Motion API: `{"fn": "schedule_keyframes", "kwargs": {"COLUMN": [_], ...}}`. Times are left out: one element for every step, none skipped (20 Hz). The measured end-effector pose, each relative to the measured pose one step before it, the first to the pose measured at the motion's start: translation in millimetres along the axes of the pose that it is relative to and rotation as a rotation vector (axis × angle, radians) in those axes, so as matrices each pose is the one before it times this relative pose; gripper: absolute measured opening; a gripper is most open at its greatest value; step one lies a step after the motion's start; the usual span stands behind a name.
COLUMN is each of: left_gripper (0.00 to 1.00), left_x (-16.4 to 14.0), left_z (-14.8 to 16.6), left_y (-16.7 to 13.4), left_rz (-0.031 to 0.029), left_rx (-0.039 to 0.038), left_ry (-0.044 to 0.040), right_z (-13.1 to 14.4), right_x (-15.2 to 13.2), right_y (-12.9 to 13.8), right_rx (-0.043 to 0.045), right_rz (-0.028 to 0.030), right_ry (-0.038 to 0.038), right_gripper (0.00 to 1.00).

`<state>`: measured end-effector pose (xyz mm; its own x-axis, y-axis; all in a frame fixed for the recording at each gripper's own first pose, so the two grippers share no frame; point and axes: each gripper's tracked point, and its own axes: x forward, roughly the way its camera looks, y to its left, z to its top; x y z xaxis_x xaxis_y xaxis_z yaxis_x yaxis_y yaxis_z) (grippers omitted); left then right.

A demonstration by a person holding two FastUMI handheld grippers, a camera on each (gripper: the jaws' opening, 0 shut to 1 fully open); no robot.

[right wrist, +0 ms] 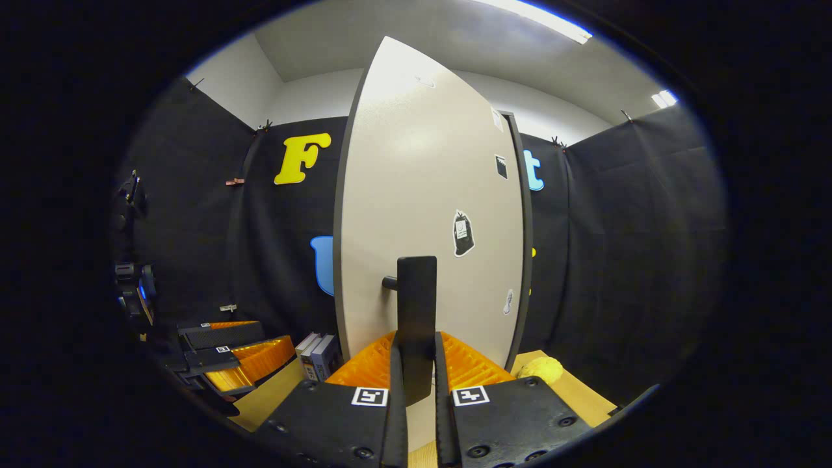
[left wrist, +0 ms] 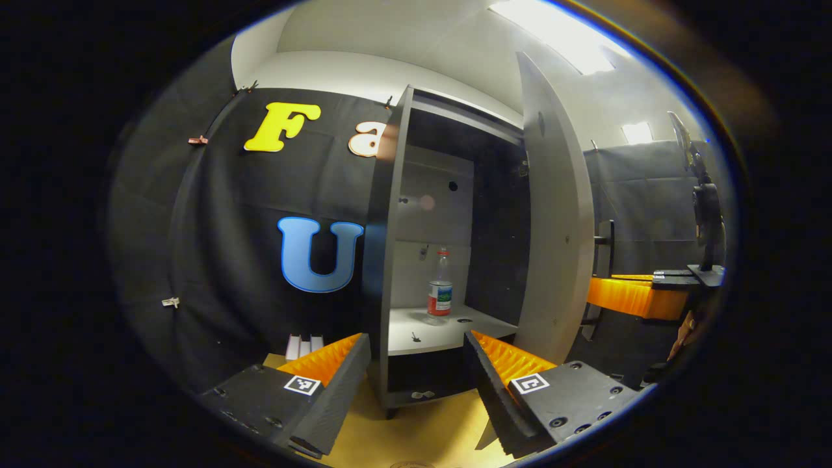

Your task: Open the cabinet door with the right hand, grasp the bottle in the cabinet with the left hand and place it on the coaster, then close the cabinet door with the right hand.

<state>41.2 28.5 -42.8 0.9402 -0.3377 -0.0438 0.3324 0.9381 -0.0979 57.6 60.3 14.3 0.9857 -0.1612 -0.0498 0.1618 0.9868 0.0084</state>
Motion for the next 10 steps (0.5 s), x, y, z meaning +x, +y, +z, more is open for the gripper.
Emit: {"fn": "schedule_keyframes", "kwargs": {"left_gripper": [0.91, 0.91, 0.91, 0.91, 0.91, 0.91, 0.91, 0.91, 0.91, 0.91], "left_x": [3.20, 2.99, 3.45, 2.57, 3.76, 3.09, 3.67, 2.22, 2.83, 2.47], "left_z": [-1.61, -1.18, -2.58, -2.28, -2.85, -2.53, -3.14, -1.26, -0.18, 0.77], "left_y": [-4.79, -4.91, -5.40, -6.32, -6.22, -6.58, -6.19, -7.06, -5.97, -5.65], "left_rz": [-0.01718, -0.01574, -0.01693, -0.01672, -0.01558, -0.01579, -0.01290, -0.00976, -0.00527, -0.00032], "left_rx": [-0.00201, -0.00084, -0.00088, -0.00144, -0.00234, -0.00277, -0.00141, 0.00244, 0.00526, 0.00603], "left_ry": [0.00355, 0.00380, 0.00591, 0.00741, 0.00688, 0.00654, 0.00840, 0.00705, 0.00255, -0.00345], "right_z": [-0.51, 1.34, 0.75, 0.17, 0.15, 0.69, -0.09, 0.56, 1.02, 0.64], "right_x": [-5.19, -3.43, -2.78, -2.62, -2.33, -1.68, -1.70, -2.22, -1.88, -1.02], "right_y": [-7.86, -7.96, -7.09, -5.87, -3.39, -3.09, -3.39, -3.68, -5.18, -0.72], "right_rx": [0.00308, 0.00452, 0.00378, 0.00590, 0.00152, 0.00747, 0.00250, -0.00291, -0.00717, -0.01074], "right_rz": [-0.02324, -0.02191, -0.01402, -0.00700, 0.00406, 0.00581, 0.00821, 0.00499, -0.00062, -0.00325], "right_ry": [0.00043, -0.00143, 0.00051, -0.00486, 0.00218, 0.00360, 0.00611, 0.00312, 0.00175, 0.00073], "right_gripper": [0.21, 0.21, 0.21, 0.15, 0.15, 0.15, 0.15, 0.15, 0.15, 0.15]}}
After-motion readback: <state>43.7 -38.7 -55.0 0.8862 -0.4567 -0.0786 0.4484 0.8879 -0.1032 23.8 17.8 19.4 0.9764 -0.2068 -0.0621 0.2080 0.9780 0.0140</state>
